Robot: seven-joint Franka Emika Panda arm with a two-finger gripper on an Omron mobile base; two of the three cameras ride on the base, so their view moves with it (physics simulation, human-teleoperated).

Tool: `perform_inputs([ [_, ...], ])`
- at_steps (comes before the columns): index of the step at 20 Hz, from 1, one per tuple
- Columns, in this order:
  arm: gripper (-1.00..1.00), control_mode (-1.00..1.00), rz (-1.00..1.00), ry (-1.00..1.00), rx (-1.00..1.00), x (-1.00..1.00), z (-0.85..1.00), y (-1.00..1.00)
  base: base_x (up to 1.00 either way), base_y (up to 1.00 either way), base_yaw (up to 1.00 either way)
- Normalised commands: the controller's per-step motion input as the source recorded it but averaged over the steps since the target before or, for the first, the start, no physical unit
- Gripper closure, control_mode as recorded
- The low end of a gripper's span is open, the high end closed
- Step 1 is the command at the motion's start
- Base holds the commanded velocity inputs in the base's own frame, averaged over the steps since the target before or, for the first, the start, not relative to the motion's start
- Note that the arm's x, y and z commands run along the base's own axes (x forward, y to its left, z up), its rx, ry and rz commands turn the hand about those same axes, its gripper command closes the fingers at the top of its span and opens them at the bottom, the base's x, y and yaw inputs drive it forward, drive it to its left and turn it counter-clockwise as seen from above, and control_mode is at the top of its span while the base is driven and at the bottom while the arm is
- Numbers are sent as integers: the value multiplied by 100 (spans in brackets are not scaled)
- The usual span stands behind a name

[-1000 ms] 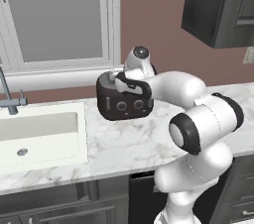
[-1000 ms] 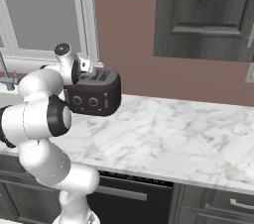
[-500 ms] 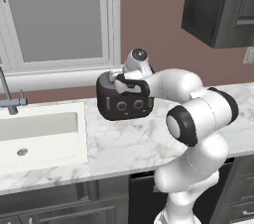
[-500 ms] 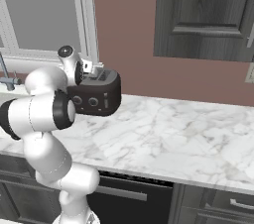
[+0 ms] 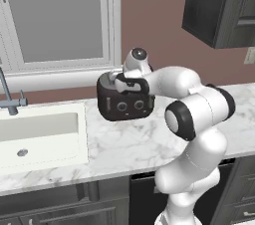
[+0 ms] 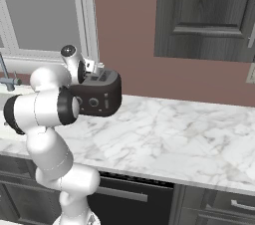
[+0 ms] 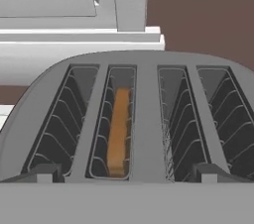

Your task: Start the toaster. Once the lever pops up, take the bread to the plate on the dining counter.

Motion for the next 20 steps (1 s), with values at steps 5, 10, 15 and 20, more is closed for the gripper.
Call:
perform_inputs([
  [5,-100,-100,0,0,0,6,-1,0,0,0,0],
  [10,-100,-100,0,0,0,5,0,3,0,0,0],
  [15,-100,-100,0,0,0,8,0,13,0,0,0],
  [20,-100,-100,0,0,0,0,-3,1,0,0,0],
])
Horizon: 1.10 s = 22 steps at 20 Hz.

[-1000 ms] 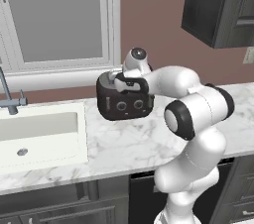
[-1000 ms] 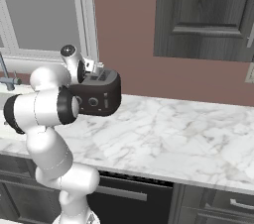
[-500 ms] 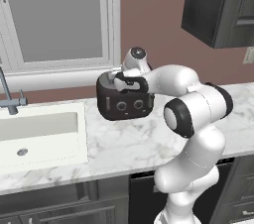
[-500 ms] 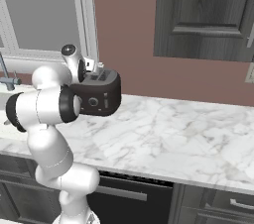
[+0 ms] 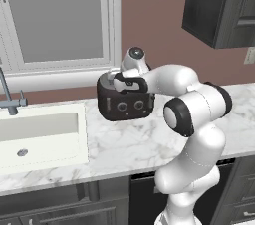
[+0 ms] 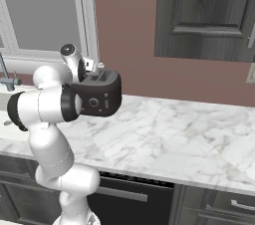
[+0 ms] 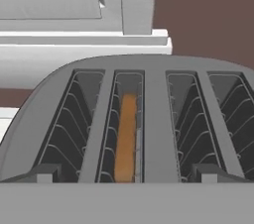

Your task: Start the toaster. Once the lever pops up, take the bread to the plate on the dining counter.

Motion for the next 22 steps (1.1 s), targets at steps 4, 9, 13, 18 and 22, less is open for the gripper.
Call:
perform_inputs([
  [4,-100,-100,0,0,0,0,-10,0,0,0,0],
  [9,-100,-100,0,0,0,0,-10,0,0,0,0],
  [13,-100,-100,0,0,0,0,-2,0,0,0,0],
  [18,-100,-100,0,0,0,1,0,0,0,0,0],
  [22,-100,-100,-1,0,0,3,0,0,0,0,0],
])
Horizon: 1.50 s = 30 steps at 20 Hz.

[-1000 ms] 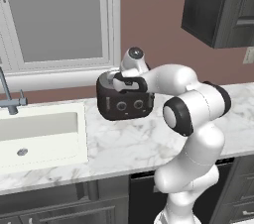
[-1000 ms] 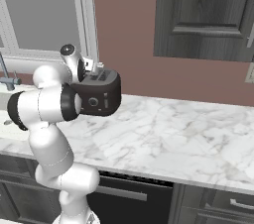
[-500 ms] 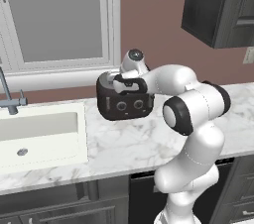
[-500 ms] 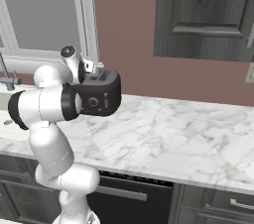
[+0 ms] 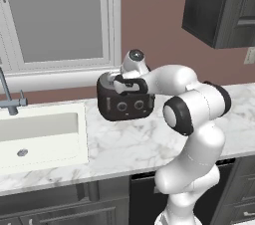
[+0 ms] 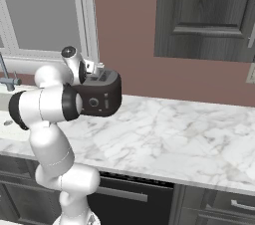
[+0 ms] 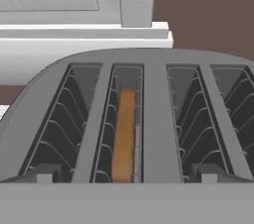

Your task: Start the toaster. Once the lever pops up, take the bread to the plate on the dining counter.

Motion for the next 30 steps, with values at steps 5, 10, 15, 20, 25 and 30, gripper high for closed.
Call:
perform_inputs([
  [5,-100,-100,-2,0,0,2,0,0,0,0,0],
  [10,-100,-100,-2,0,0,2,0,0,0,0,0],
  [15,-100,-100,0,0,0,0,0,2,0,0,0],
  [20,-100,-100,0,0,0,0,0,8,0,0,0],
  [25,-100,-100,0,0,0,4,0,1,0,0,0],
  [30,-100,-100,0,0,0,3,-1,0,0,0,0],
])
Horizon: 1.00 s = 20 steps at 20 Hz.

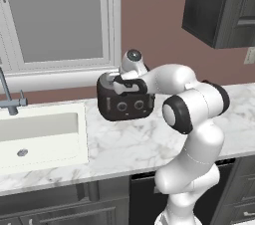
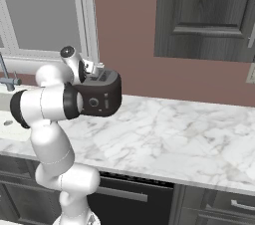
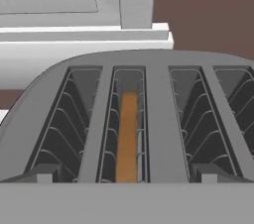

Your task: Start the toaster. Once the lever pops up, take the bread to the plate on the dining counter.

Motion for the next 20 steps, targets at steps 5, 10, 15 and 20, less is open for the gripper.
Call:
perform_inputs([
  [5,-100,-100,0,0,0,0,-4,0,0,0,0],
  [10,-100,-100,0,0,0,0,-10,0,0,0,0],
  [15,-100,-100,0,0,0,0,-7,0,0,0,0],
  [20,-100,-100,0,0,0,0,-1,0,0,0,0],
])
